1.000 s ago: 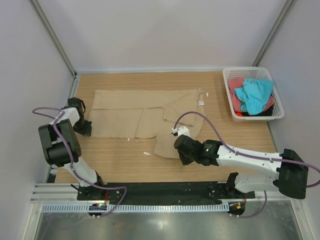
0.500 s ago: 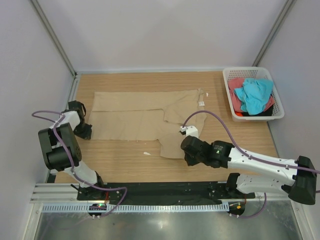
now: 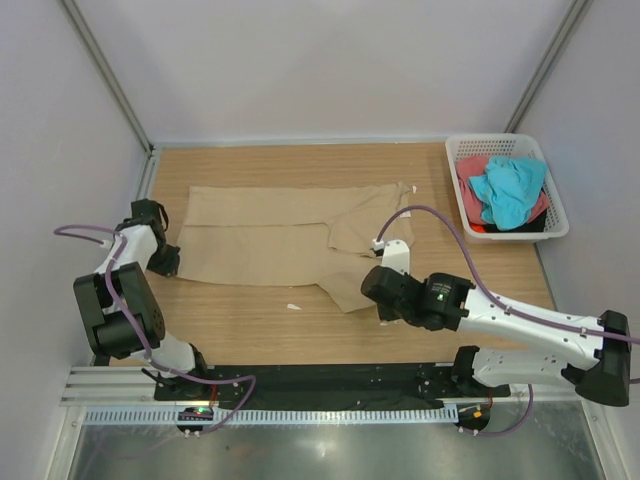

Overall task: Fold and stack the t-shirts
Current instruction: Fold the tshirt

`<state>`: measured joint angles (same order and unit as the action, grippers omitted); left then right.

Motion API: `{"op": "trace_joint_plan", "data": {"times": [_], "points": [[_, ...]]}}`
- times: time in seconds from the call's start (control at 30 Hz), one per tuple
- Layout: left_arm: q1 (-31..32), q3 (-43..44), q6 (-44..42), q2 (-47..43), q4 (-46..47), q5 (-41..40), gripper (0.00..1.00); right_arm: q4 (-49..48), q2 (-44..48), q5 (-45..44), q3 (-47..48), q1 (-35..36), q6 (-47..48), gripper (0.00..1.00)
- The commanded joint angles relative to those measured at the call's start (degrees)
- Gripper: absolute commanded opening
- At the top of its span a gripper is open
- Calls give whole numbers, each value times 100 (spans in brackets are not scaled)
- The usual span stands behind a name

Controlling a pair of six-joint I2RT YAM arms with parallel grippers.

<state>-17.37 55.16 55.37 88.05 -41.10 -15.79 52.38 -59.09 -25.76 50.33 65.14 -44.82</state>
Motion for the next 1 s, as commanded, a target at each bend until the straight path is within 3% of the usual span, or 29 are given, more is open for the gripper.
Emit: {"op": "trace_joint_plan", "data": {"times": [0.0,0.17,0.53,0.63,0.97], "points": [[-21,223,96,18,-21,50,0,115,-391,-746,556,33,-28,1],[-30,504,61,151,-38,-20,0,-52,-999,-1107,1084,-159,376,1],[-21,866,-123,371,-48,-223,0,-448,-1544,-826,1674,-713,1256,1],[-30,813,8,309,199,92,0,-509,-1605,-790,1726,-1038,1440,1],[409,1550,237,1029,94,33,0,-676,-2361,-597,2534,-2163,2381,1]]}}
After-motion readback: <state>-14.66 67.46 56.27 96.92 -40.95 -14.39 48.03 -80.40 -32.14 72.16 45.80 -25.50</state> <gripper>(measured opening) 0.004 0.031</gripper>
